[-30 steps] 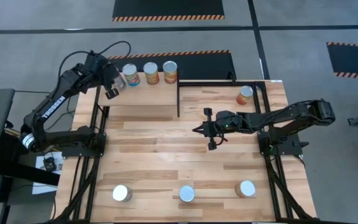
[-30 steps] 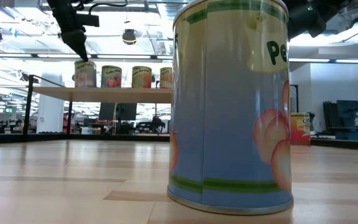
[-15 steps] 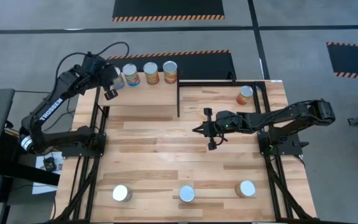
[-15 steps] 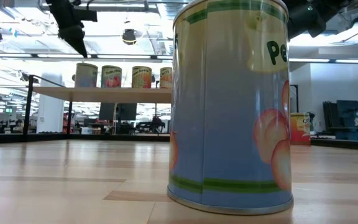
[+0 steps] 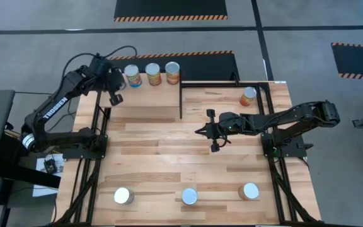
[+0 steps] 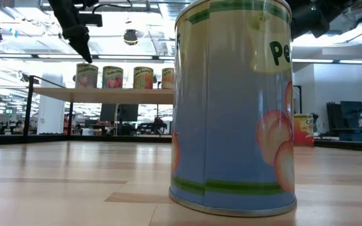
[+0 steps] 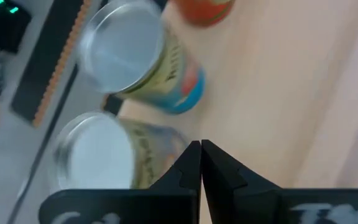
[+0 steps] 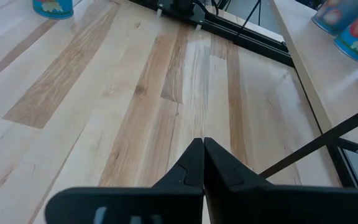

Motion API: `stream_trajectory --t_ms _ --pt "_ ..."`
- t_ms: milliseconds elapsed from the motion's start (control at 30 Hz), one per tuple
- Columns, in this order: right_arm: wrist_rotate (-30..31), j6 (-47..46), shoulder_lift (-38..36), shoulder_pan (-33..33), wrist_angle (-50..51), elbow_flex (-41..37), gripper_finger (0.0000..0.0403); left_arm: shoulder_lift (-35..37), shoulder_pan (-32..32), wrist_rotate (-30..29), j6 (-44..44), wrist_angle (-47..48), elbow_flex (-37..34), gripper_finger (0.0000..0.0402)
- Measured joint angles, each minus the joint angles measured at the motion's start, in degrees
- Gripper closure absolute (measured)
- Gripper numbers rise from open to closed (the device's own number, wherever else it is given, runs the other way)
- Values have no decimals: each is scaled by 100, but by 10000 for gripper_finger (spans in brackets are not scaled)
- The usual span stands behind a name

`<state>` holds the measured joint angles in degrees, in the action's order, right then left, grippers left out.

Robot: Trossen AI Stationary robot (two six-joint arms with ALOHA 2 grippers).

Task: Pick and place cans onto a shelf
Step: Put the right canned peaches on the shelf

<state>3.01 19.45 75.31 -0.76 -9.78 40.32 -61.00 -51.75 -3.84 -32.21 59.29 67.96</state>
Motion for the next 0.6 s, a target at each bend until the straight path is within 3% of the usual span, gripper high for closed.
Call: stream_trajectory --t_ms 300,600 --pt "0 1 0 -2 11 0 387 -165 -2 -853 122 -275 0 401" --pt "0 -1 0 -2 11 0 389 -165 -147 -1009 125 -319 0 402"
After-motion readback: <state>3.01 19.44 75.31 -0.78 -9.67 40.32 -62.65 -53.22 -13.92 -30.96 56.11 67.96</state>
